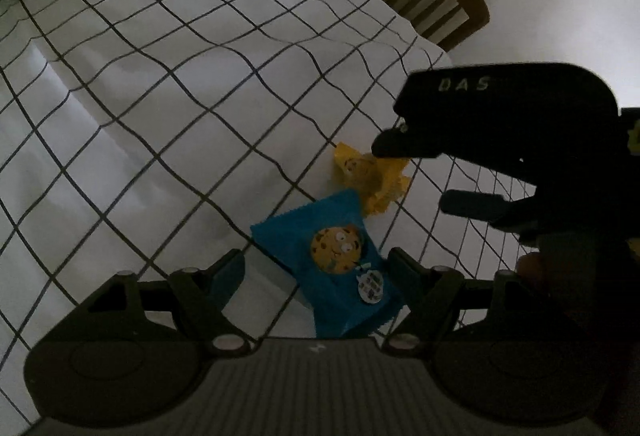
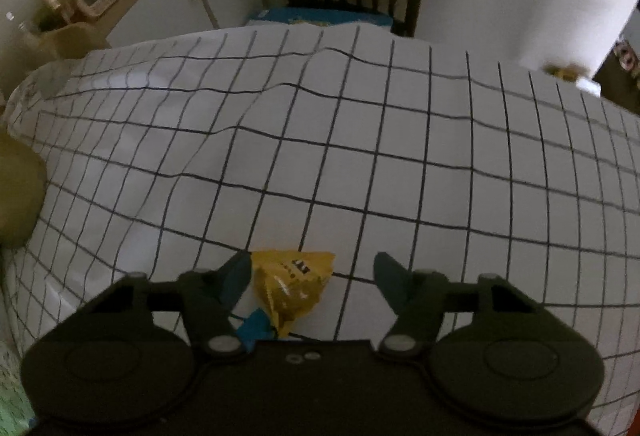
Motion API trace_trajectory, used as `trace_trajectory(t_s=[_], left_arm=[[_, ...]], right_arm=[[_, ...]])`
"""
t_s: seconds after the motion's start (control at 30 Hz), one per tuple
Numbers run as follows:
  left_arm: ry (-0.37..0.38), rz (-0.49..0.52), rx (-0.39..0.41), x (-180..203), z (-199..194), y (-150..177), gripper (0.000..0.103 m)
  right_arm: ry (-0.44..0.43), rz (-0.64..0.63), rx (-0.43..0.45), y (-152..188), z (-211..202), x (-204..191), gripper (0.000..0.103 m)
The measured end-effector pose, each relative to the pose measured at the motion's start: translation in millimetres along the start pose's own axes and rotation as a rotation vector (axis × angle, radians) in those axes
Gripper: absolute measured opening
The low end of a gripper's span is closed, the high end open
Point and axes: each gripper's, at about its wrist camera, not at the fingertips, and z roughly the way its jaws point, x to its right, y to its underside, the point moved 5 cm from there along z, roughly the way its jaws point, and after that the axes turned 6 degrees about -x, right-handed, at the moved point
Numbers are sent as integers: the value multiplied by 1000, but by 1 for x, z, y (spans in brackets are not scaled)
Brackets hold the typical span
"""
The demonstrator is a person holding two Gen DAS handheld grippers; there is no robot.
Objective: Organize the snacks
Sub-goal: 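Grasp the blue cookie packet with left gripper while right grasps the yellow packet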
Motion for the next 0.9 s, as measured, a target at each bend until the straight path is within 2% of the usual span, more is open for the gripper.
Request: trace_trajectory(t_s=[0.13, 0.27, 0.3, 0.4, 0.6, 0.63, 0.7, 0.9], left_arm=[[15, 17, 13, -2, -1, -2, 77], [24, 6, 15, -6, -3, -3, 71], [28, 2, 14, -7, -3, -3, 68], [45, -22, 10, -11, -4, -3, 63], [64, -17, 9, -15, -8, -1, 56], [73, -13, 9, -15, -9, 0, 52], [119, -6, -4, -13, -10, 1, 30], [117, 8, -13, -10, -12, 4, 28]], right_arm=[[-26, -15, -25, -3, 8, 0, 62], [-63, -10, -54, 0, 15, -4, 55], [-70, -11, -60, 1, 17, -5, 51], [-70, -9, -60, 5, 21, -8, 44], [-81, 8, -46, 9, 17, -6, 39], [-76, 12, -40, 11, 15, -3, 39], [-71, 24, -30, 15, 9, 4, 39], [-57, 61, -2, 29, -14, 34, 39]])
